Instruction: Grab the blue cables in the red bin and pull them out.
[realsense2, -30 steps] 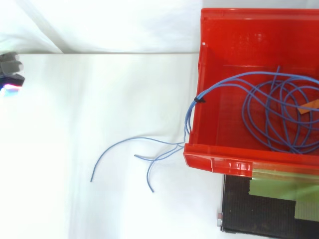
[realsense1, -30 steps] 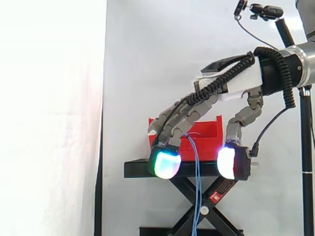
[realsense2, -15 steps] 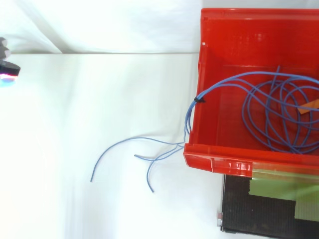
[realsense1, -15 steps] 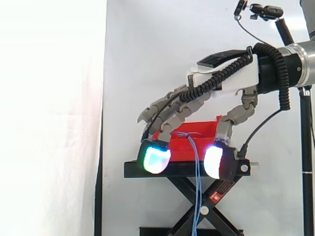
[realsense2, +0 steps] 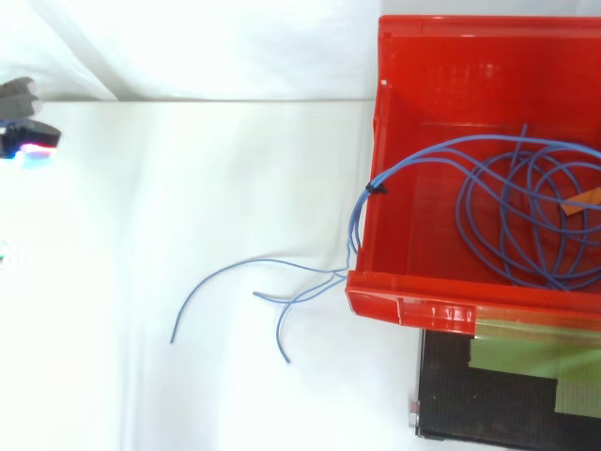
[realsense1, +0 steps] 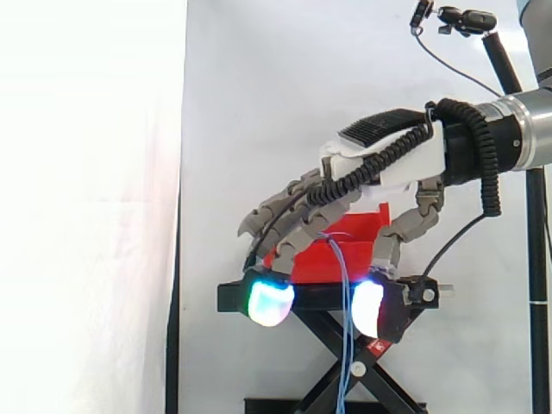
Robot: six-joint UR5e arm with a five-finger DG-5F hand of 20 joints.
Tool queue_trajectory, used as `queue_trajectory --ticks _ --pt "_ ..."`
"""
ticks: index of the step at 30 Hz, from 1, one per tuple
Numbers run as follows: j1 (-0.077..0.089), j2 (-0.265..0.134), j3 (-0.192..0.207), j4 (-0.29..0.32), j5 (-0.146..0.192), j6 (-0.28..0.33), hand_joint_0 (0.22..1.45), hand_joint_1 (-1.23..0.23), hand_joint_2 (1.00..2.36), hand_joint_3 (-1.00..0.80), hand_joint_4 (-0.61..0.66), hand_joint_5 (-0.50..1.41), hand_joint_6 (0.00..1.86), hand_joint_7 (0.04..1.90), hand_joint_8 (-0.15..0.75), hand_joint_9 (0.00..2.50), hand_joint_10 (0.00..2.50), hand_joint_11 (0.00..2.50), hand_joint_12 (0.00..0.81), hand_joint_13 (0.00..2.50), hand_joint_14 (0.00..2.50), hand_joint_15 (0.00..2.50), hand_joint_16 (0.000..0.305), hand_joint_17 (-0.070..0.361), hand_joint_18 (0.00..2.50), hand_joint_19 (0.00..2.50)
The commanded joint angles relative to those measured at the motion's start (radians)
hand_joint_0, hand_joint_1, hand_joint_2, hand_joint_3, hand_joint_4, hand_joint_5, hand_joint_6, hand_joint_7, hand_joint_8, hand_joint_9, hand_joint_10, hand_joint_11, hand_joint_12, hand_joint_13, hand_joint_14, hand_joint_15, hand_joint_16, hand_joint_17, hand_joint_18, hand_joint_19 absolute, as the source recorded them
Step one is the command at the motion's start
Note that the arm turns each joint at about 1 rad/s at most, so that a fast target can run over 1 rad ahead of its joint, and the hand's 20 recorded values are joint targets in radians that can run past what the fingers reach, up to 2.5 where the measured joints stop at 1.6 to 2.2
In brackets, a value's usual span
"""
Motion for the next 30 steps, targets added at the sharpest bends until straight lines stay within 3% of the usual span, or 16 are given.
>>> queue_trajectory --ticks 1,4,6,8,10,14,19,20,30 --pt "-0.014 0.000 0.000 -0.042 -0.021 -0.043 0.79 -0.78 1.00 -1.00 0.28 0.58 0.01 0.56 0.236 0.39 0.01 0.26 0.316 0.23 0.01 0.26 0.042 0.094 0.24 0.53" --pt "-0.025 0.000 0.000 -0.062 -0.034 -0.081 0.79 -0.78 1.00 -1.00 0.28 0.58 0.01 0.56 0.237 0.39 0.01 0.26 0.316 0.23 0.01 0.25 0.042 0.094 0.24 0.52" --pt "-0.051 0.000 0.000 -0.086 -0.073 -0.135 0.79 -0.78 1.00 -1.00 0.28 0.57 0.01 0.56 0.236 0.39 0.01 0.26 0.316 0.23 0.01 0.26 0.042 0.094 0.24 0.52" --pt "-0.062 0.000 0.000 -0.103 -0.104 -0.135 0.79 -0.78 1.00 -1.00 0.28 0.57 0.01 0.55 0.236 0.39 0.01 0.26 0.316 0.23 0.01 0.26 0.042 0.094 0.24 0.53" --pt "-0.071 0.000 -0.002 -0.117 -0.110 -0.136 0.79 -0.78 1.00 -1.00 0.28 0.57 0.01 0.55 0.236 0.39 0.01 0.26 0.316 0.23 0.01 0.26 0.042 0.094 0.24 0.53" --pt "-0.087 0.000 0.000 -0.123 -0.110 -0.162 0.79 -0.78 1.00 -1.00 0.28 0.56 0.01 0.54 0.235 0.38 0.01 0.26 0.316 0.23 0.01 0.26 0.042 0.094 0.24 0.53" --pt "-0.102 0.000 -0.002 -0.125 -0.106 -0.274 0.79 -0.77 1.00 -1.00 0.28 0.55 0.01 0.52 0.234 0.39 0.01 0.26 0.317 0.23 0.01 0.26 0.042 0.094 0.25 0.53" --pt "-0.108 0.000 -0.002 -0.125 -0.101 -0.324 0.79 -0.77 1.00 -1.00 0.27 0.54 0.01 0.51 0.235 0.39 0.01 0.25 0.317 0.23 0.01 0.26 0.042 0.094 0.25 0.53" --pt "-0.125 0.000 -0.002 -0.137 -0.099 -0.431 0.79 -0.77 1.00 -1.00 0.27 0.53 0.01 0.50 0.235 0.39 0.01 0.25 0.317 0.23 0.01 0.26 0.042 0.094 0.25 0.53"
